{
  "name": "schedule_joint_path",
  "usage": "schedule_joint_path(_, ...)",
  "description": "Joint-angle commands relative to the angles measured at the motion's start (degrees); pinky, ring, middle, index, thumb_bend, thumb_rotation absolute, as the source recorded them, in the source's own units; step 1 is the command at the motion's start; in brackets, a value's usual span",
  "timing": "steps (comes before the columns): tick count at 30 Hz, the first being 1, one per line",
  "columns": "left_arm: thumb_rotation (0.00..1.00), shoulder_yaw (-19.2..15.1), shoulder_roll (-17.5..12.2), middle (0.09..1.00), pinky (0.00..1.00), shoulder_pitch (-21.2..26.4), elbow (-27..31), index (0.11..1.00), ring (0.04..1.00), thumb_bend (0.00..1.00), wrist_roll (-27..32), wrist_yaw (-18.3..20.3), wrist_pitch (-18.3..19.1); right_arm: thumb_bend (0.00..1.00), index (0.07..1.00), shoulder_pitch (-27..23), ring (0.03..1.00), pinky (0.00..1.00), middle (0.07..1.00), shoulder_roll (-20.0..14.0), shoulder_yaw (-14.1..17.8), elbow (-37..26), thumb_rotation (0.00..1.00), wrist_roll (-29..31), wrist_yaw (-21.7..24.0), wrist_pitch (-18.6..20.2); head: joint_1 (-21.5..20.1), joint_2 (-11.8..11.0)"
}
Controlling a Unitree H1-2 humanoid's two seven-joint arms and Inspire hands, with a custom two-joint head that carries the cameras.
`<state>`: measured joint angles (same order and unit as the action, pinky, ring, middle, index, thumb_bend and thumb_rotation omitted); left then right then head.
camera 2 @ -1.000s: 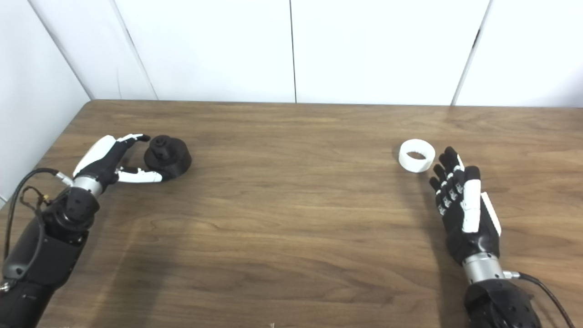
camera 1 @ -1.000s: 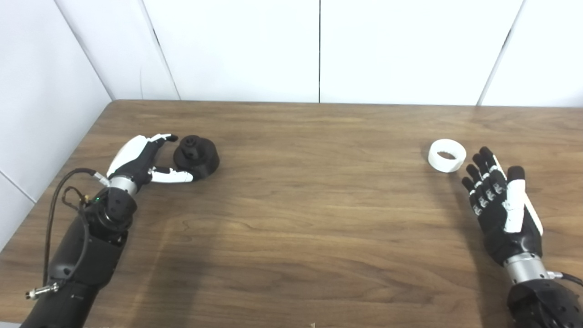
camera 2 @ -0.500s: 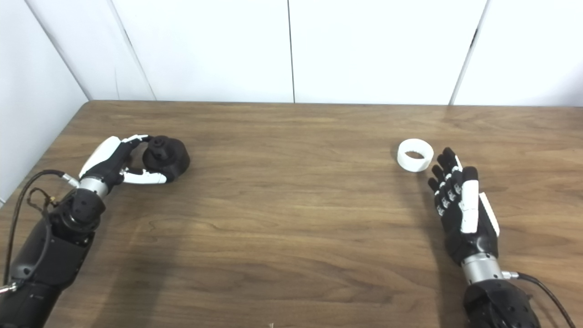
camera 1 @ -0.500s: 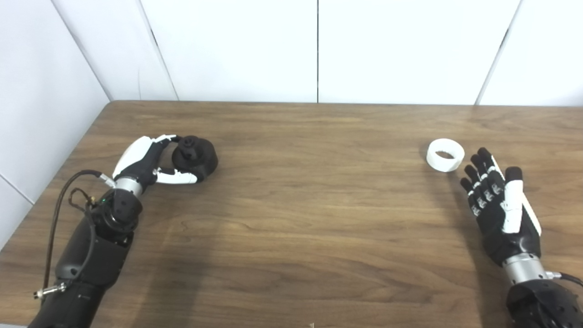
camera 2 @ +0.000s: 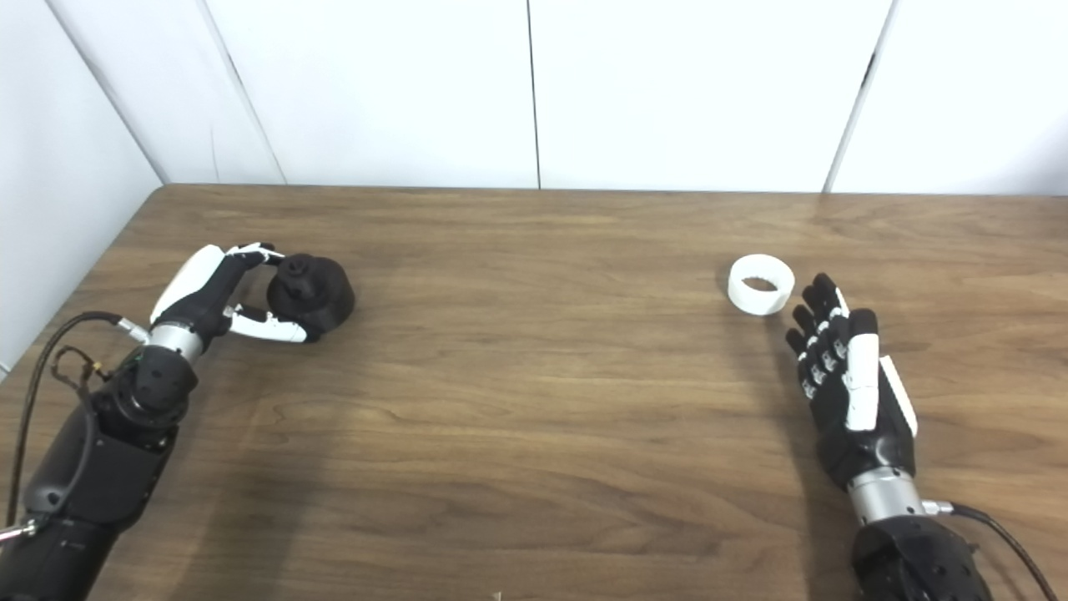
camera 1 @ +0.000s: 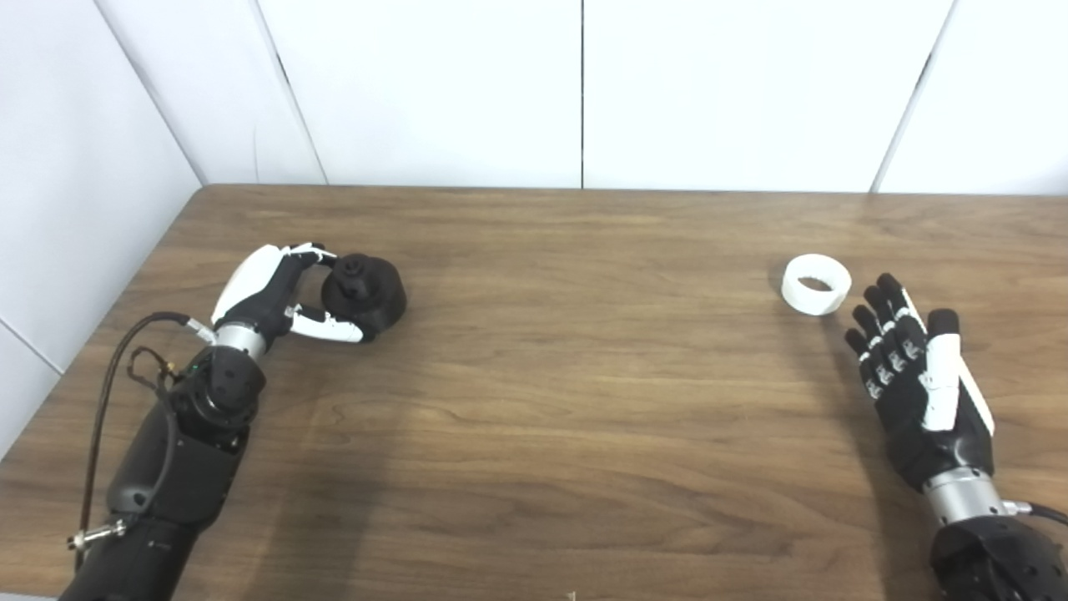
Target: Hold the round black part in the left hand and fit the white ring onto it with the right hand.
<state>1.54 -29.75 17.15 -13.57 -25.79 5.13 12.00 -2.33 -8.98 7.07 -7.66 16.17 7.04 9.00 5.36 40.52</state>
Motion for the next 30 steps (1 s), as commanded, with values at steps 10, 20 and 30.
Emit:
schedule_joint_path(10,0.14,-0.6,-0.2,0.900,0.91,1.8,0.7,0.627,0.971,0.84,-0.2,-4.6,-3.6,0.69,1.000,-1.1,1.000,1.00,1.000,-0.6,-0.2,-2.8,1.00,0.3,0.7,0.2,0.0,0.2)
schedule_joint_path(20,0.11,1.3,1.3,0.898,0.87,0.4,7.7,0.648,0.953,0.82,-0.3,-1.6,-1.0,0.71,1.000,-1.2,1.000,1.00,1.000,-0.4,-0.6,-3.3,1.00,0.0,0.6,0.8,-0.5,0.8)
schedule_joint_path(30,0.17,5.9,3.6,0.900,0.90,0.4,16.0,0.635,0.973,0.86,-1.8,3.6,1.2,0.70,1.000,-0.8,1.000,1.00,1.000,0.2,-1.2,-3.9,1.00,-1.1,-0.2,1.2,-1.5,0.8)
